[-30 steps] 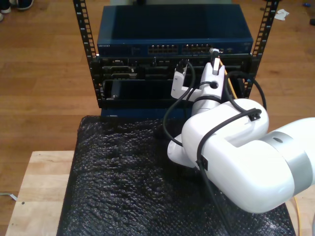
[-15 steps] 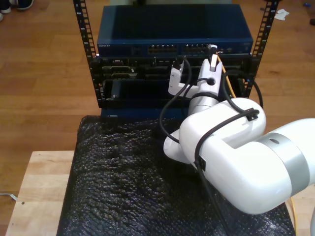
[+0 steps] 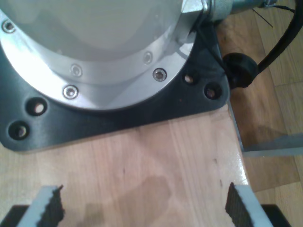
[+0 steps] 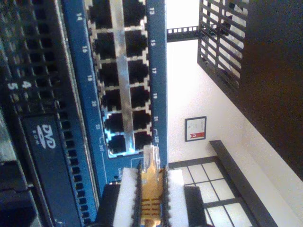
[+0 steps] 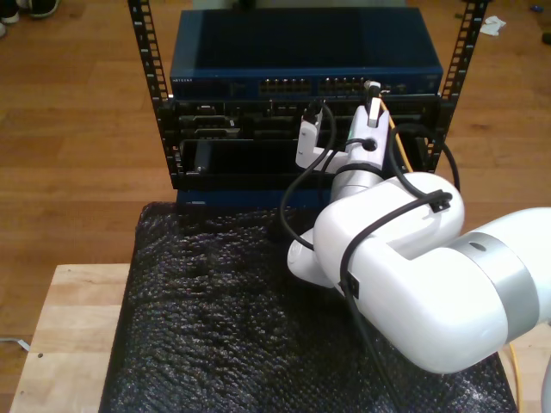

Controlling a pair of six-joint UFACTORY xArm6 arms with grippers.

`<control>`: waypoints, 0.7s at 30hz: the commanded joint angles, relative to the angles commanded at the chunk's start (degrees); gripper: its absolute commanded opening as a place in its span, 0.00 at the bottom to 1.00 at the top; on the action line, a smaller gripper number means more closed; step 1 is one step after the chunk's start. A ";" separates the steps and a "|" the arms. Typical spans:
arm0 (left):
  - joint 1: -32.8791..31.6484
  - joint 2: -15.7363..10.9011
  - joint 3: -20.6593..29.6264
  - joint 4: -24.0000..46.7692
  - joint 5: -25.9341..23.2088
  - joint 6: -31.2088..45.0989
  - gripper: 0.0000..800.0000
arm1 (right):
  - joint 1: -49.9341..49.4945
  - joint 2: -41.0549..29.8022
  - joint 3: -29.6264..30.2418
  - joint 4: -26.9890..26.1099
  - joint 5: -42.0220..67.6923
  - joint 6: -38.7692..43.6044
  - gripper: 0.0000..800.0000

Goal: Grab the cable and plug it in

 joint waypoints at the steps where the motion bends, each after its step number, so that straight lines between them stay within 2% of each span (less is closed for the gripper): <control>1: 0.00 0.00 0.00 0.00 0.00 0.00 1.00 | 0.00 0.00 -0.09 0.00 0.00 0.00 0.00; 21: 0.00 0.00 0.00 0.00 0.00 0.00 1.00 | 0.00 0.97 -1.67 -0.26 0.97 0.00 0.00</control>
